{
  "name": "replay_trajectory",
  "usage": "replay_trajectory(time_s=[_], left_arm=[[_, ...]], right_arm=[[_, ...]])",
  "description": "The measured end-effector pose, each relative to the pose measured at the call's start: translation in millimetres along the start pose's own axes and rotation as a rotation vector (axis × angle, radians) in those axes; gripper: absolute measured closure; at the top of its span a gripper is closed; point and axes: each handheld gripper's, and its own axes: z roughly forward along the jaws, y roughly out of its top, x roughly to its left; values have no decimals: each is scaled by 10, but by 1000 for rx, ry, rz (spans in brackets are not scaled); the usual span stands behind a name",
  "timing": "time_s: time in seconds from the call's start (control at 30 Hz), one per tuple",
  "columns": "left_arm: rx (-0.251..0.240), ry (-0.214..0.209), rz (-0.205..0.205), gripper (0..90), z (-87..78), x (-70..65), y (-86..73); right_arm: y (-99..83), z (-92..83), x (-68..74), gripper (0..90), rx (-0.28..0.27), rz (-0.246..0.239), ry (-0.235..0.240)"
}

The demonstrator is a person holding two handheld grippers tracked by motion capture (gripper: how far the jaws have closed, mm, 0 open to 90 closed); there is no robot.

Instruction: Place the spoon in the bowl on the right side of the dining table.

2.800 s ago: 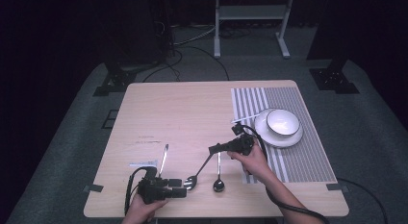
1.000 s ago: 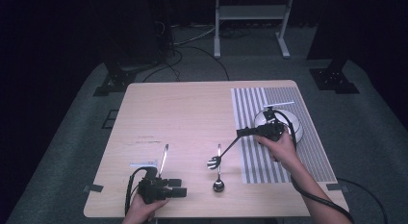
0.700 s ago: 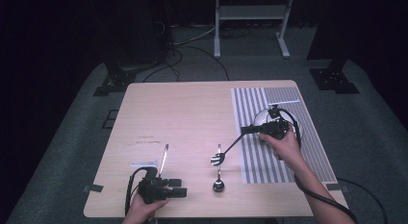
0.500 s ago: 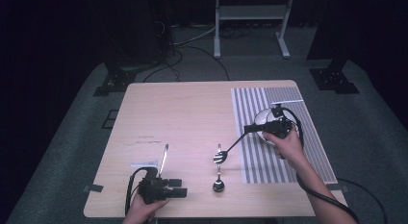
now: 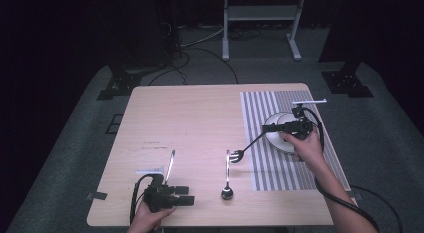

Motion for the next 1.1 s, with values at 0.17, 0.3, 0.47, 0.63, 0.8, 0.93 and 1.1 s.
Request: replay_trajectory(time_s=[0.17, 0.3, 0.47, 0.63, 0.8, 0.93, 1.1], left_arm=[[4, -1, 2, 51, 10, 1, -1], [2, -2, 1, 51, 7, 5, 0], [1, -3, -3, 51, 10, 8, -1], [2, -6, -1, 51, 18, 7, 0], [1, -5, -1, 51, 14, 8, 1], [2, -5, -1, 51, 18, 10, 0], [3, -6, -1, 51, 17, 13, -1]], right_arm=[[23, -56, -27, 887, -13, 2, -12], [44, -112, -61, 886, -25, 14, -22], [67, -186, -107, 886, -38, 23, -38], [87, -275, -160, 887, -57, 38, -56], [105, -361, -196, 887, -74, 47, -71], [123, -428, -219, 887, -91, 50, -84], [138, -493, -242, 886, -106, 56, -93]])
